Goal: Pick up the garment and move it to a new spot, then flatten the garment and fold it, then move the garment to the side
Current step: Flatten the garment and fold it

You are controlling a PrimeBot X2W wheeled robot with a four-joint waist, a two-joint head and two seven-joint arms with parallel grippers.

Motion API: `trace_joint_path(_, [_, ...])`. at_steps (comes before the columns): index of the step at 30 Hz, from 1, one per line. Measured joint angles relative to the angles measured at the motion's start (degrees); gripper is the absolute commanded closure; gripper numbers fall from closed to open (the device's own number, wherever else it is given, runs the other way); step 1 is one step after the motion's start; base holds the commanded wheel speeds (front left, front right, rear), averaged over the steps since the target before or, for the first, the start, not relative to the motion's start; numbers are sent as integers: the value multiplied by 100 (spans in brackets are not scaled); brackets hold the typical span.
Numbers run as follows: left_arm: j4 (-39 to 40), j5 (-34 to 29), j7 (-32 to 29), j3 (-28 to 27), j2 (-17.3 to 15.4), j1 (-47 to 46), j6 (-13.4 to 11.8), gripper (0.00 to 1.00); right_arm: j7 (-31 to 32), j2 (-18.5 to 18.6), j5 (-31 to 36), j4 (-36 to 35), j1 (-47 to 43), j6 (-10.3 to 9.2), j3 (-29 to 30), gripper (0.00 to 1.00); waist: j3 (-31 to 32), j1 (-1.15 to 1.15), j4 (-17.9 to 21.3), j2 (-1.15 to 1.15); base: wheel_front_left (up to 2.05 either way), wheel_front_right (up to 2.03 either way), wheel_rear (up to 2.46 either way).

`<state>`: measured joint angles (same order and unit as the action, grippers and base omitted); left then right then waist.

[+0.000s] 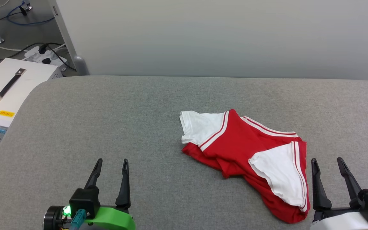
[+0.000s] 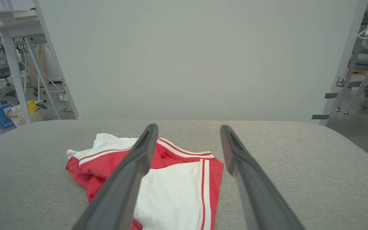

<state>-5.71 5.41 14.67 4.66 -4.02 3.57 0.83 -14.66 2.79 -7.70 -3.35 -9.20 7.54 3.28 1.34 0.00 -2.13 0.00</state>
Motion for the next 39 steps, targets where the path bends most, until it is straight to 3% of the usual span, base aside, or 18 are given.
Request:
trace_joint_path(8, [-37,-54,0,-102,30,-3,44,0,1,141,597,-419,893,0,-279,0,-124,0,29,0,0,0,0])
trace_joint_path(13, [-56,-80,0,-111,45,-23,51,0,-14,831,524,-567,1706,0,-513,0,-257,0,-3,0,0,0,0])
trace_joint_path(18, [-75,-83,0,-121,59,-51,53,0,59,1819,300,96,2148,0,-1251,0,-376,0,-66,0,0,0,0])
trace_joint_path(27, [-55,-83,0,-140,75,-201,52,0,2576,3362,-1457,181,2991,0,-3063,0,-622,0,-105,0,0,0,0])
trace_joint_path(34, [-54,-88,0,-132,82,-364,52,0,4469,3963,-2735,-79,3234,0,-4169,0,-843,0,-127,0,0,0,0])
trace_joint_path(39, [-55,-89,0,-94,82,-480,52,0,5157,4068,-2997,58,3309,0,-4612,0,-1018,0,-177,0,0,0,0])
